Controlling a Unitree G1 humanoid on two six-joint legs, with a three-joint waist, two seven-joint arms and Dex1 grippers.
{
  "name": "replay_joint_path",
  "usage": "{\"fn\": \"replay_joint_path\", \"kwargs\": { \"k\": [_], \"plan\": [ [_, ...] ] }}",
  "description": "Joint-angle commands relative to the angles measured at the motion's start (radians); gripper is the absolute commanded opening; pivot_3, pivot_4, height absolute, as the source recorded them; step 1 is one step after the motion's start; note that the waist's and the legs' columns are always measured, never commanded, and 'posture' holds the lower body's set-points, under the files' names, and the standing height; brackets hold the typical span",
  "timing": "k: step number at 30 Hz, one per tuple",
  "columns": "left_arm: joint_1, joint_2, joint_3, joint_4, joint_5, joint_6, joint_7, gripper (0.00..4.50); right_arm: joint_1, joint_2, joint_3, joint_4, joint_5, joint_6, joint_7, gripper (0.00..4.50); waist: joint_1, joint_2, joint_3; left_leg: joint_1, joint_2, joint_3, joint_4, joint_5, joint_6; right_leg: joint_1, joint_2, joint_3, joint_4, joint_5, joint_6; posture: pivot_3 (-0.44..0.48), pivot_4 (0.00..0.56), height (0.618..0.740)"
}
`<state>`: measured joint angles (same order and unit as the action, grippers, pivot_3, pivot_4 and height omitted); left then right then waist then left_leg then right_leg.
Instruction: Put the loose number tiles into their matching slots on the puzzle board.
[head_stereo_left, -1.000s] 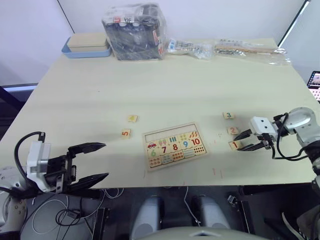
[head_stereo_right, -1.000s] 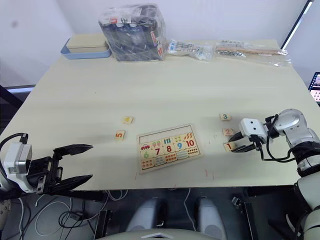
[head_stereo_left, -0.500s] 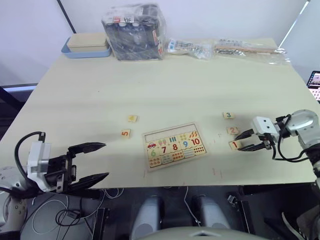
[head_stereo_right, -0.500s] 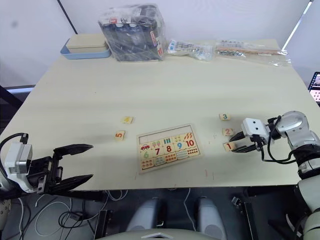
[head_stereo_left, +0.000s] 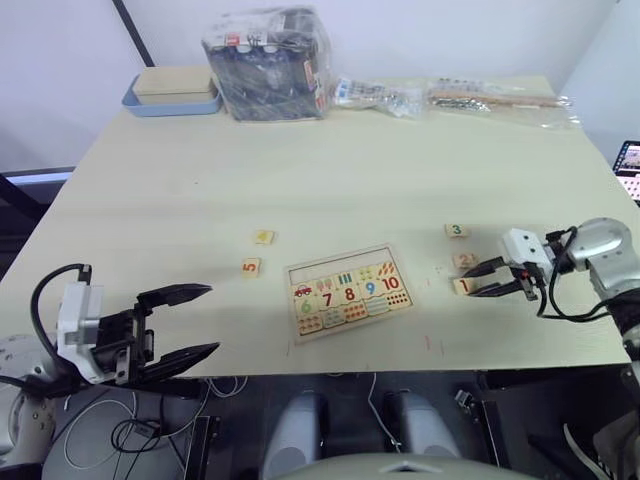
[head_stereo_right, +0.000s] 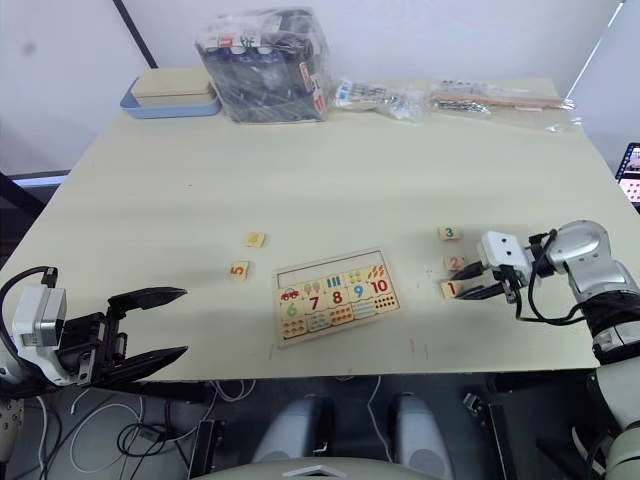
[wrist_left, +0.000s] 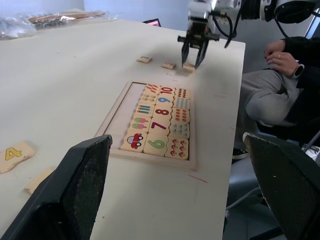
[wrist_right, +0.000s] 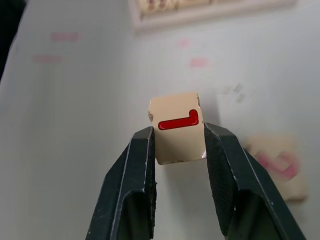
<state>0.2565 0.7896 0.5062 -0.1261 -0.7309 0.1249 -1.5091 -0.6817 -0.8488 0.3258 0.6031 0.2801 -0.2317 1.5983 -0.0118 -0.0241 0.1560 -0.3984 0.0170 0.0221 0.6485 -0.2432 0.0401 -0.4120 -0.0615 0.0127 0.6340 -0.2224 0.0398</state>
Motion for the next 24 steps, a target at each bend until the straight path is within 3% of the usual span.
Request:
{"fn": "replay_joint_path", "kwargs": {
  "k": [1,6,14,19,24],
  "plan": [
    [0.013,-0.009,0.022,-0.032,-0.009,-0.009,0.019,4.50,-0.020,-0.029,-0.054,-0.279,0.034,0.236,-0.039,0.86,0.000,0.000,0.000,0.000,0.000,0.000,0.000,0.000,0.000,0.000,0.000,0.000,0.000,0.000,0.000,0.000,0.150,0.740],
    [0.027,-0.019,0.033,-0.043,-0.011,-0.012,0.045,4.50,-0.123,-0.026,0.006,-0.613,-0.058,0.570,-0.120,0.86,0.001,0.000,0.000,-0.001,0.000,-0.001,0.000,0.000,0.000,-0.001,-0.001,-0.001,0.000,0.000,0.000,0.000,0.150,0.740],
    [0.072,-0.041,0.078,-0.050,-0.017,-0.018,0.083,4.50,-0.390,0.112,0.192,-0.757,-0.120,0.969,-0.124,0.86,-0.001,0.000,0.000,-0.001,0.000,-0.001,-0.001,-0.001,-0.002,-0.003,-0.011,-0.012,0.000,0.000,0.000,0.000,0.150,0.740],
    [0.103,-0.064,0.098,-0.042,-0.006,-0.037,0.098,4.50,-0.552,0.310,0.324,-0.624,-0.198,0.983,-0.154,0.86,-0.009,0.000,0.000,-0.002,0.001,-0.001,-0.001,-0.003,-0.003,-0.004,-0.021,-0.026,0.000,0.001,-0.002,0.000,0.150,0.740],
    [0.109,-0.074,0.109,-0.038,-0.009,-0.051,0.104,4.50,-0.660,0.525,0.401,-0.356,-0.280,0.915,-0.215,0.86,-0.007,0.000,0.000,-0.002,0.000,-0.002,-0.001,-0.003,-0.005,-0.005,-0.024,-0.036,0.003,0.001,-0.002,0.000,0.150,0.740]
  ]
}}
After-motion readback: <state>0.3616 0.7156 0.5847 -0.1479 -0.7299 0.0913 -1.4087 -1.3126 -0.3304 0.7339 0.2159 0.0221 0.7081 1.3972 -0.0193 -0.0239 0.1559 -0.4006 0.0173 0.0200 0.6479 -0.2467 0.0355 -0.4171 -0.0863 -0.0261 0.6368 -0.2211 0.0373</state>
